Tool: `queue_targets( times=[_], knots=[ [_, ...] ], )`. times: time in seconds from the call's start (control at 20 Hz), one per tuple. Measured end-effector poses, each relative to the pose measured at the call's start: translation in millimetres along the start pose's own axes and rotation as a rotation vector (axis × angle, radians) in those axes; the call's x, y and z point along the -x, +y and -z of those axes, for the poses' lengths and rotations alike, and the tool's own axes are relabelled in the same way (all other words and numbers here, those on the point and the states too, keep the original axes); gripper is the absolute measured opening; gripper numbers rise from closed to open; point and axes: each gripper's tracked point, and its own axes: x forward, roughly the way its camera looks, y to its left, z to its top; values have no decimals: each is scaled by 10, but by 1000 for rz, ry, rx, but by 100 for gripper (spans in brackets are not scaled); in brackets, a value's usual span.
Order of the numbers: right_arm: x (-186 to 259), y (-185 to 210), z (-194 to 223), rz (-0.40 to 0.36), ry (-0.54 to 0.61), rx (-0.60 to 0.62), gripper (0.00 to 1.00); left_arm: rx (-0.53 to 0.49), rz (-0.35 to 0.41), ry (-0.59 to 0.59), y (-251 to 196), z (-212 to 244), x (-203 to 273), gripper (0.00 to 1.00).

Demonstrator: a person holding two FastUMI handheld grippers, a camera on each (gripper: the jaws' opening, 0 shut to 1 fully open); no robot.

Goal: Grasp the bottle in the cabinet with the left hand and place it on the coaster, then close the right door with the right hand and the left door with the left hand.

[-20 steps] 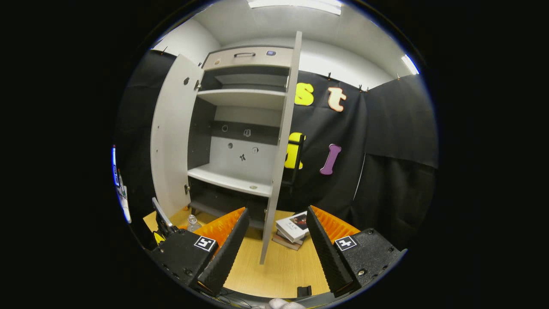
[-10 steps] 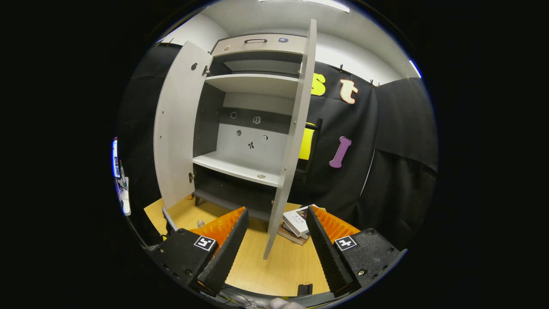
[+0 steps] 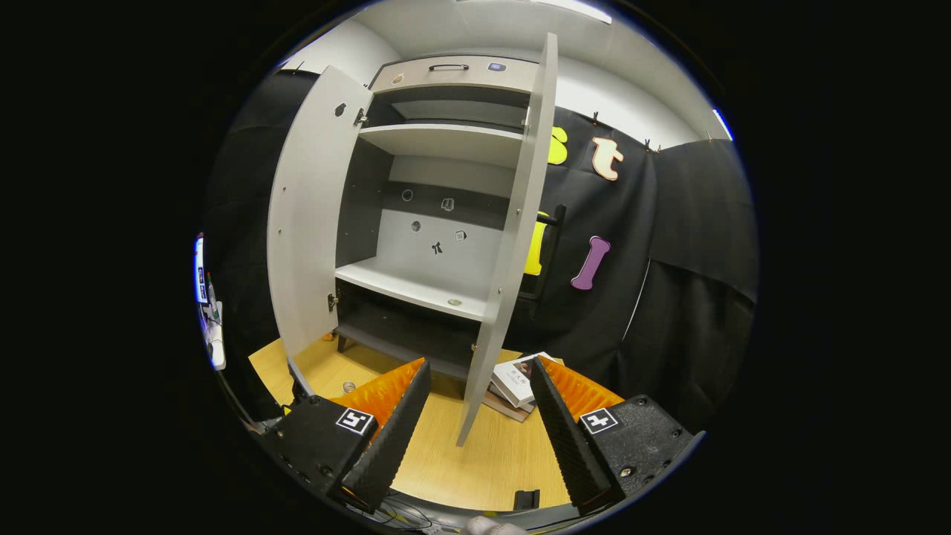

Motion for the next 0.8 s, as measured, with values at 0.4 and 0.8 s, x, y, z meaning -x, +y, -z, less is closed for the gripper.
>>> queue_targets(
  times=[0.4,0.8],
  knots=[
    [164,66,-205,-4,-49,-40,83,-22,3,-79,-35,-647,109,94],
    [359,258,-497,-24,-145,-66,83,-24,-42,-140,15,-1945,540,96]
  ],
)
